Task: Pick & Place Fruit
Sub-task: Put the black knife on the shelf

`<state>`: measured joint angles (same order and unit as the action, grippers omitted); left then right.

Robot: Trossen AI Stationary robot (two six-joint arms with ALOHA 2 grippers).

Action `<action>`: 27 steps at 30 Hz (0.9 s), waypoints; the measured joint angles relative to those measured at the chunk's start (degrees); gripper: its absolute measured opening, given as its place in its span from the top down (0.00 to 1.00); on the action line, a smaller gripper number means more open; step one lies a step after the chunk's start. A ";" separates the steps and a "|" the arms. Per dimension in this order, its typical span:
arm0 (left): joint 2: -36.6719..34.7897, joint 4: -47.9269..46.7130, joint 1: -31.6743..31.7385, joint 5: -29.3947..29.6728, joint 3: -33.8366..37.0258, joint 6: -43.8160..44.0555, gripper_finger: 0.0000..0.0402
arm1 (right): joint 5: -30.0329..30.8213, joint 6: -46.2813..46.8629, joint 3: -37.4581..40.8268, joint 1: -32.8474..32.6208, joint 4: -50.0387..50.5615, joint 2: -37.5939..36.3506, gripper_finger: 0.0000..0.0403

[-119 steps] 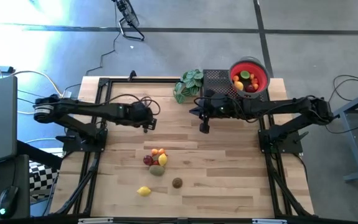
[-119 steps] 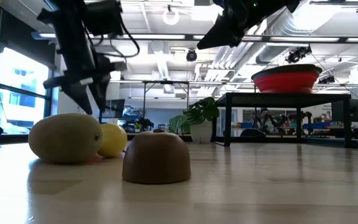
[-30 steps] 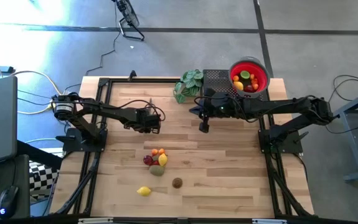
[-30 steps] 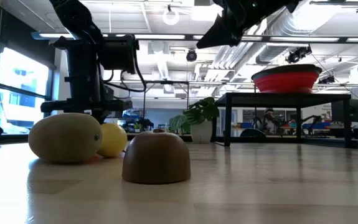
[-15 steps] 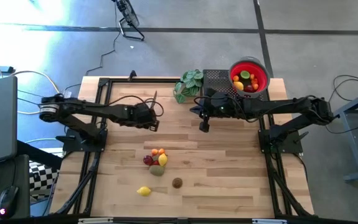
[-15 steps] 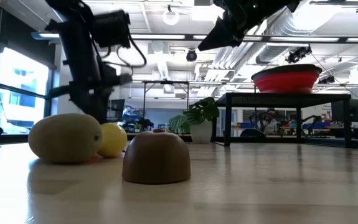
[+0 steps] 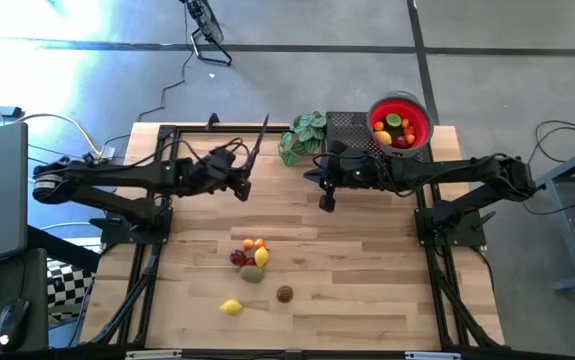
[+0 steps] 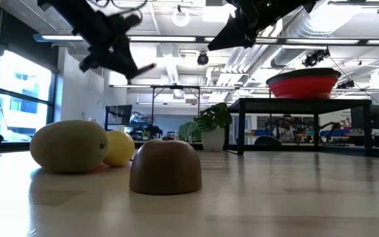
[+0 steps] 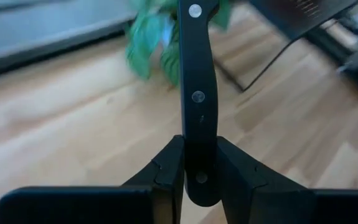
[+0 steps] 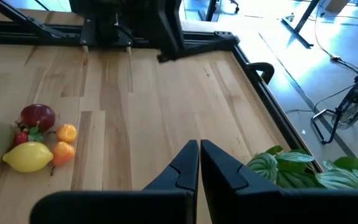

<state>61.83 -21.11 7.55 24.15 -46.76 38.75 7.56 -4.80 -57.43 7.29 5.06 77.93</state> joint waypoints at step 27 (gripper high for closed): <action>-4.90 21.02 14.70 -24.61 -0.11 -28.96 0.83 | 3.38 -3.04 0.00 0.02 -10.57 -0.02 0.98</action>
<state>56.93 -0.09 22.25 -0.46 -46.87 9.79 10.94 -7.84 -57.43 7.31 -5.51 77.91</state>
